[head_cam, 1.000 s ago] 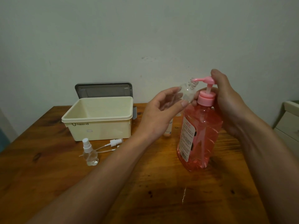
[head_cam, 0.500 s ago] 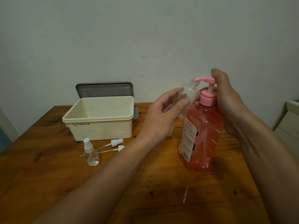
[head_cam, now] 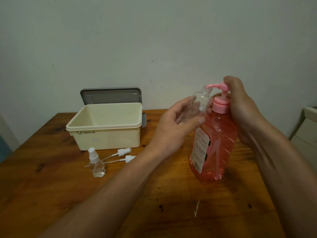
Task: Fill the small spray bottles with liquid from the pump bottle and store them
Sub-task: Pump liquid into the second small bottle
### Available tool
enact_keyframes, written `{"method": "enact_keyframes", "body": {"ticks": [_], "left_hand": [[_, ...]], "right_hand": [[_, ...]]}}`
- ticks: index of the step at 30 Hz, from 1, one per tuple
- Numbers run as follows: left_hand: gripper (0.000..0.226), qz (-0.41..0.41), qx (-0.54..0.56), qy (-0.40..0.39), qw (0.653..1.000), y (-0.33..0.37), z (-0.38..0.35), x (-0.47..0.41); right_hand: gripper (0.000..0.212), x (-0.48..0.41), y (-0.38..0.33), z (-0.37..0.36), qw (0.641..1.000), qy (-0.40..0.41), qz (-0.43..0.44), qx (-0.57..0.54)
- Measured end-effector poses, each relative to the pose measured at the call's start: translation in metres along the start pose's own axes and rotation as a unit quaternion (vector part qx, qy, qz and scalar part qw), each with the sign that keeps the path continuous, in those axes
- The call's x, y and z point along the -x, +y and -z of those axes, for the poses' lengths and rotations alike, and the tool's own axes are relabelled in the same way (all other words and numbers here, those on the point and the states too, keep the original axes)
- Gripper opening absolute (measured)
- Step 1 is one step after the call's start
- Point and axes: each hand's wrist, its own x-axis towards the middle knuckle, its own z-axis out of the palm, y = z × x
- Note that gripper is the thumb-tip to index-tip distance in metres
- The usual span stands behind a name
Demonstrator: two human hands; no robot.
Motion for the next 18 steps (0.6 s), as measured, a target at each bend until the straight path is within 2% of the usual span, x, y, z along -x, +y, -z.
{"method": "enact_keyframes", "body": {"ticks": [6, 12, 18], "left_hand": [[0.052, 0.002, -0.004, 0.012, 1.000, -0.0026, -0.0016, -0.0003], [0.053, 0.006, 0.010, 0.009, 1.000, -0.0038, -0.0033, 0.0009], [0.054, 0.011, 0.018, 0.014, 1.000, -0.0068, -0.0032, 0.0003]], "right_hand": [[0.051, -0.0025, 0.0015, 0.0033, 1.000, -0.022, 0.016, 0.005], [0.064, -0.0001, 0.0012, -0.0016, 1.000, 0.004, 0.010, 0.004], [0.055, -0.0042, 0.0019, 0.0025, 0.999, -0.024, 0.020, 0.016]]}}
